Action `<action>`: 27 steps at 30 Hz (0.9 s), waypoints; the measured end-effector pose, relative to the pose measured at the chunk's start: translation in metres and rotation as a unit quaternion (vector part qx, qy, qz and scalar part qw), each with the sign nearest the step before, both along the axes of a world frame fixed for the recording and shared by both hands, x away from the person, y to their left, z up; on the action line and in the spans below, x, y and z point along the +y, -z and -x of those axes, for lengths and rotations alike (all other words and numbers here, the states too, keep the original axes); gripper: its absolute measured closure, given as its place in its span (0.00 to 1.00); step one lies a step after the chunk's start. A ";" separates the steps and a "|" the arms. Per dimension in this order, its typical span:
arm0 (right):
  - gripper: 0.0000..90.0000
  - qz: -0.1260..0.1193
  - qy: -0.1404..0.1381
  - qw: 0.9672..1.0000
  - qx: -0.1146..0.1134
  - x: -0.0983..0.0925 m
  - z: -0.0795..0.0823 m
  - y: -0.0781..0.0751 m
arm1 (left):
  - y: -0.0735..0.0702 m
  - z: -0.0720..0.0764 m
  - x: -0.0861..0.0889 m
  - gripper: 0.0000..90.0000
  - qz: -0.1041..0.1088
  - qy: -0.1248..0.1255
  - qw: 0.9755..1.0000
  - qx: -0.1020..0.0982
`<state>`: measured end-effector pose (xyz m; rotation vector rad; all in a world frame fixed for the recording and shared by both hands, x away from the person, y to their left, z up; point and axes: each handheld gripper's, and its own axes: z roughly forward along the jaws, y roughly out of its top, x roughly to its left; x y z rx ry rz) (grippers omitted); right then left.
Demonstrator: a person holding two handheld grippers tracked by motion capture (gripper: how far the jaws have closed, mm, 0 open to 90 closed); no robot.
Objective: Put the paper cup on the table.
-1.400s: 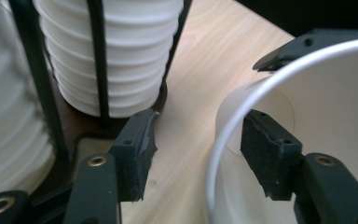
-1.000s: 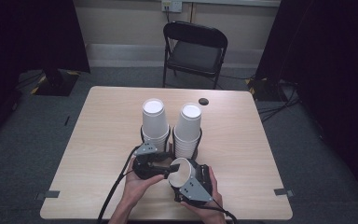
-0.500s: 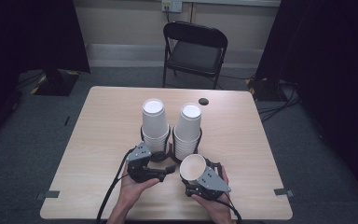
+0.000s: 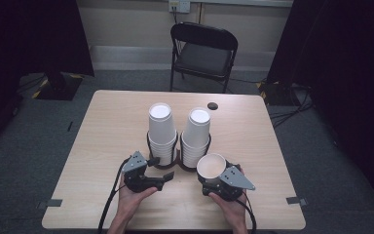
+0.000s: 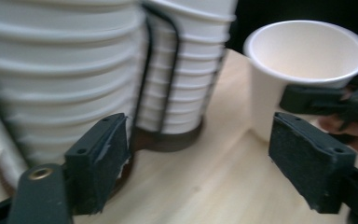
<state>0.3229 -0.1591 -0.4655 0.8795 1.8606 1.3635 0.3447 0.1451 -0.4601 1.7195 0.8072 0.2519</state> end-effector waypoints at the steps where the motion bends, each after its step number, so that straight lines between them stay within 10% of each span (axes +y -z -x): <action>1: 0.11 0.000 0.004 1.000 0.000 -0.001 -0.001 0.000 | 0.002 0.000 0.002 0.19 0.000 -0.004 1.000 -0.001; 8: 0.11 -0.031 0.007 0.999 0.003 -0.014 -0.012 -0.002 | 0.014 0.006 0.002 0.17 -0.056 -0.036 0.997 -0.028; 27: 0.11 -0.092 0.061 0.994 0.001 -0.041 -0.046 -0.010 | 0.036 0.029 0.011 0.18 -0.028 -0.090 0.991 -0.090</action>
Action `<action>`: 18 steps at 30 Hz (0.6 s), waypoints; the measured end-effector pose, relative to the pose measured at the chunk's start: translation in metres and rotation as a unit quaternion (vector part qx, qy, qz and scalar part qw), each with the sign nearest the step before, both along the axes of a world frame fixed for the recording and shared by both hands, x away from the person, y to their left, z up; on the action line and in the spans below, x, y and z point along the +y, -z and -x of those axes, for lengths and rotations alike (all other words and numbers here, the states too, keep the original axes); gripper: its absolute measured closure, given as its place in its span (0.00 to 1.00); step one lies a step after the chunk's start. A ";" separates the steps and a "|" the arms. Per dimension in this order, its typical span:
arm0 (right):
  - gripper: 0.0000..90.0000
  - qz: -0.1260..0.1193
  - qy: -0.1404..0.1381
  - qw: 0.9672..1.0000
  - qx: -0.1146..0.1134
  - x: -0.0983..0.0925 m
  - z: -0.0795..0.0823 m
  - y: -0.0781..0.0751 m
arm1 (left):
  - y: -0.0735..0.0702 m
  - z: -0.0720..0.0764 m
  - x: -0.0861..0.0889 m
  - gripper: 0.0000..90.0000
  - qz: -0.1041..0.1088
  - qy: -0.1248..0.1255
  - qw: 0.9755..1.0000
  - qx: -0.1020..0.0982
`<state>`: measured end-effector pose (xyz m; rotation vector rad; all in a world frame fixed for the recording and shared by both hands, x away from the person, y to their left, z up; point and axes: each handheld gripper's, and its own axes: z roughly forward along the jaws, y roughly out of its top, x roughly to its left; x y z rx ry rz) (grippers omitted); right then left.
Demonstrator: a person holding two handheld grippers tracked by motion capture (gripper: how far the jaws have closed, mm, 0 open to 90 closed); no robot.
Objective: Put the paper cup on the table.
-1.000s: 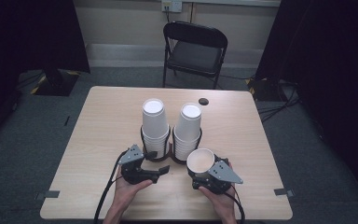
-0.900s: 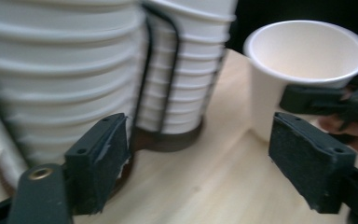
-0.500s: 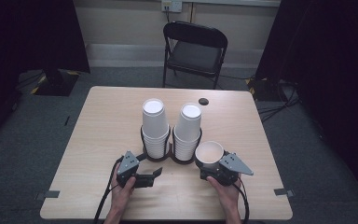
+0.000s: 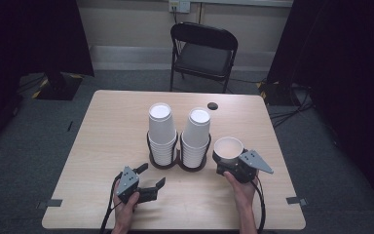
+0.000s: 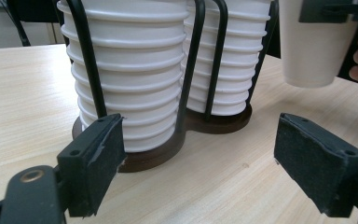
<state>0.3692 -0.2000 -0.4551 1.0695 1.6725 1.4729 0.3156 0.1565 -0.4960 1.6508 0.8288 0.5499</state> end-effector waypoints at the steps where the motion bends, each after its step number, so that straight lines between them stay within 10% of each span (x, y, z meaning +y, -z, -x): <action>1: 0.11 -0.002 0.002 1.000 0.002 -0.001 -0.003 0.000 | 0.000 0.000 0.000 0.18 -0.003 0.001 1.000 -0.002; 18: 0.11 -0.008 0.030 0.999 0.030 -0.009 -0.054 0.004 | 0.002 0.008 0.003 0.18 0.018 -0.009 0.999 -0.037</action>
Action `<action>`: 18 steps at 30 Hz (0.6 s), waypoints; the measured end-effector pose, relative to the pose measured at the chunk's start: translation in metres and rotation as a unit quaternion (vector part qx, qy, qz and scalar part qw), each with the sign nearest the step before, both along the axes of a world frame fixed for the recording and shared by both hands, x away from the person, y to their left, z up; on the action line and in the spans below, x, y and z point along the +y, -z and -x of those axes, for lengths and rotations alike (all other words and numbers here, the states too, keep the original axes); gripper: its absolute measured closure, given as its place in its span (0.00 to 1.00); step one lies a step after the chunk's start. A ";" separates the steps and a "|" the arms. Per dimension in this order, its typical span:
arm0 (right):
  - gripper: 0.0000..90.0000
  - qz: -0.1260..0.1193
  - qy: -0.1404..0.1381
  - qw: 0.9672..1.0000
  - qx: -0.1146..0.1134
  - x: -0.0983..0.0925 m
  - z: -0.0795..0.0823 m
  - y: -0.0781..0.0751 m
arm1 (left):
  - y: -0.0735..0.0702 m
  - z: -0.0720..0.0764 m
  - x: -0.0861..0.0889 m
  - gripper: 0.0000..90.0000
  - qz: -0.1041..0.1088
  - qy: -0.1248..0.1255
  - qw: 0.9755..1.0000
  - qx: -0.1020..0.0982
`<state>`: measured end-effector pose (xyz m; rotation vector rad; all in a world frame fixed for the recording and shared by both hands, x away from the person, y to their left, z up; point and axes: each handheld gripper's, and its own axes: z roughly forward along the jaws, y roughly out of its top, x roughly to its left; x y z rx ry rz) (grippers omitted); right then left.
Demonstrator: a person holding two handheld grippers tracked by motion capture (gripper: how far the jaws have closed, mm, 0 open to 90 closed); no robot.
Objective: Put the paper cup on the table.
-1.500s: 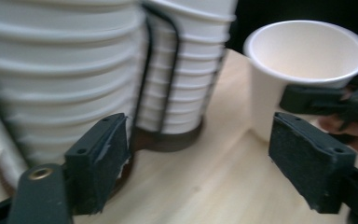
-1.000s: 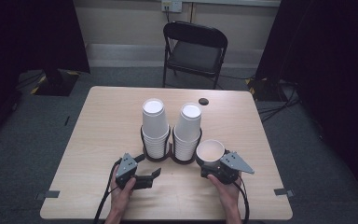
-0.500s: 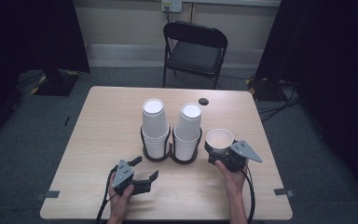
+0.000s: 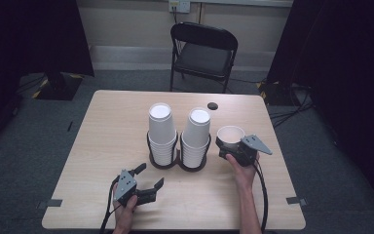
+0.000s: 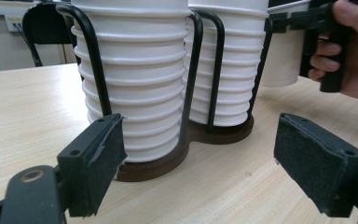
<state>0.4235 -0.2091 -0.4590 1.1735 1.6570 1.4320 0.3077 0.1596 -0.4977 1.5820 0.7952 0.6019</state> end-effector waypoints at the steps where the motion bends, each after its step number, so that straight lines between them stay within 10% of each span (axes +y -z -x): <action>1: 0.11 -0.002 0.000 1.000 -0.003 0.001 -0.003 0.001 | 0.000 0.000 0.000 0.18 0.000 0.000 1.000 0.000; 18: 0.11 -0.005 0.001 1.000 0.014 0.012 -0.031 0.024 | 0.000 0.001 0.001 0.18 0.006 0.002 1.000 -0.004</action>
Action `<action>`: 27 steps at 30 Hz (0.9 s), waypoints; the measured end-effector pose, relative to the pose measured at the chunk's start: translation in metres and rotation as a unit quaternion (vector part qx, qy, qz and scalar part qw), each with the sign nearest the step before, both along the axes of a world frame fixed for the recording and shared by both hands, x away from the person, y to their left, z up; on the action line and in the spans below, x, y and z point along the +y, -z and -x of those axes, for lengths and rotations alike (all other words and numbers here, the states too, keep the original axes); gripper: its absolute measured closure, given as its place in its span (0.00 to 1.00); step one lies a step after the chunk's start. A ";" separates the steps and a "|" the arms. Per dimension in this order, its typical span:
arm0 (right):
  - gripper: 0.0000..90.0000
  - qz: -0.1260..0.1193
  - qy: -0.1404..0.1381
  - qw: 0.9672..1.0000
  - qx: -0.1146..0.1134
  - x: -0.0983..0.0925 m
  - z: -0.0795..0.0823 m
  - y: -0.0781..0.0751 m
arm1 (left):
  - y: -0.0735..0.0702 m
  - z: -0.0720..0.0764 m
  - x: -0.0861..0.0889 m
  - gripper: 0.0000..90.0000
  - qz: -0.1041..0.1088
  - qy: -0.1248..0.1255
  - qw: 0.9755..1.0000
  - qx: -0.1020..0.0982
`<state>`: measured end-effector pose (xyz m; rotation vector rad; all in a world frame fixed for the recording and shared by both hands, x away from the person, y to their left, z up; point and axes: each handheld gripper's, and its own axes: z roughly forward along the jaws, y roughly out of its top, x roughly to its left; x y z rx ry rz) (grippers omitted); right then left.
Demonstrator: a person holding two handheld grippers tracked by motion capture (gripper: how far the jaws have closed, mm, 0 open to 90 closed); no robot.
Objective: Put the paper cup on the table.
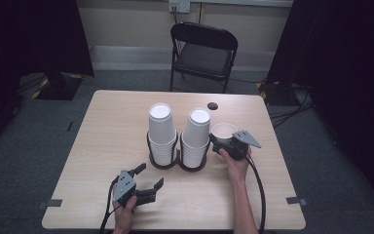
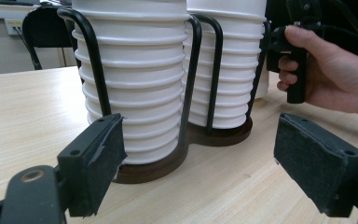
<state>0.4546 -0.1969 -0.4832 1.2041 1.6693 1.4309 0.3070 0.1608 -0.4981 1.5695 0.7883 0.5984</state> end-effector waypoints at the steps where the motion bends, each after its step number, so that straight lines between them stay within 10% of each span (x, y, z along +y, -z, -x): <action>1: 0.11 -0.004 0.001 1.000 0.001 -0.001 0.001 0.000 | 0.000 0.000 0.000 0.18 0.001 -0.001 1.000 0.000; 27: 0.14 0.062 -0.002 0.996 0.058 -0.007 0.017 0.003 | 0.000 -0.001 0.002 0.18 0.009 0.002 1.000 0.003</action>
